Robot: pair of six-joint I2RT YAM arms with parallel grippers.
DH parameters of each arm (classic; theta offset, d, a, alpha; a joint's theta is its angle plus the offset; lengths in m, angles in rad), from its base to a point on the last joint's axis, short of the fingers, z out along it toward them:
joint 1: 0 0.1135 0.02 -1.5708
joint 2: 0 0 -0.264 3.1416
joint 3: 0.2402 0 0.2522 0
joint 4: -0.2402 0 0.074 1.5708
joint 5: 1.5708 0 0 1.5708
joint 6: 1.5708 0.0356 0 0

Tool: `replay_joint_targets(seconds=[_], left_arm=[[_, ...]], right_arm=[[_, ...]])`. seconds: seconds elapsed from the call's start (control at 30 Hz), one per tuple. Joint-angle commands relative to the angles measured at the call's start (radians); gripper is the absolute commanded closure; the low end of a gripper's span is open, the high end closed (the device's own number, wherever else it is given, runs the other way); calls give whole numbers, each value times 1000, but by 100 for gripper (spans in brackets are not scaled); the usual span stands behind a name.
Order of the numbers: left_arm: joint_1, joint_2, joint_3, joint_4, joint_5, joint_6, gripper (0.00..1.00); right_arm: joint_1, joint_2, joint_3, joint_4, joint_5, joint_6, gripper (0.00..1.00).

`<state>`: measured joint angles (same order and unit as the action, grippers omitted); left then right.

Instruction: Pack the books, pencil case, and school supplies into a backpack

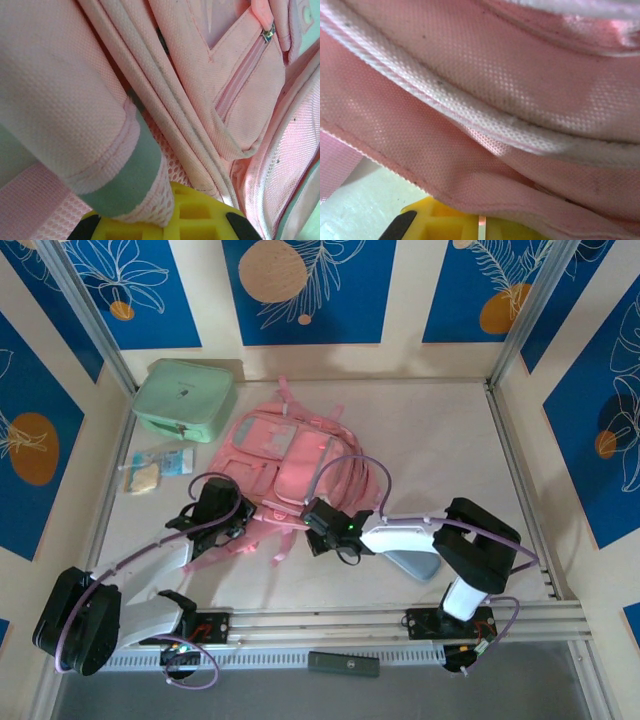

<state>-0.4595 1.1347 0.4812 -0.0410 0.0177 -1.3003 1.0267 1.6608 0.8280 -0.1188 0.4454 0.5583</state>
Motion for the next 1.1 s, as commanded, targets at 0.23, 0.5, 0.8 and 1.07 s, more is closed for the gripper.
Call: replay_joint_targets(seconds=[0.23, 0.5, 0.8, 1.07], left_arm=[[4, -6, 42, 57, 35, 27, 100], [14, 6, 65, 36, 30, 57, 100], [211, 104, 179, -17, 133, 227, 100], [259, 326, 371, 13, 272, 320, 100]], right_arm=[[32, 24, -13, 129, 94, -76, 92], [65, -26, -3, 45, 164, -69, 100], [28, -268, -21, -331, 182, 20, 100], [-14, -409, 7, -395, -27, -36, 100]])
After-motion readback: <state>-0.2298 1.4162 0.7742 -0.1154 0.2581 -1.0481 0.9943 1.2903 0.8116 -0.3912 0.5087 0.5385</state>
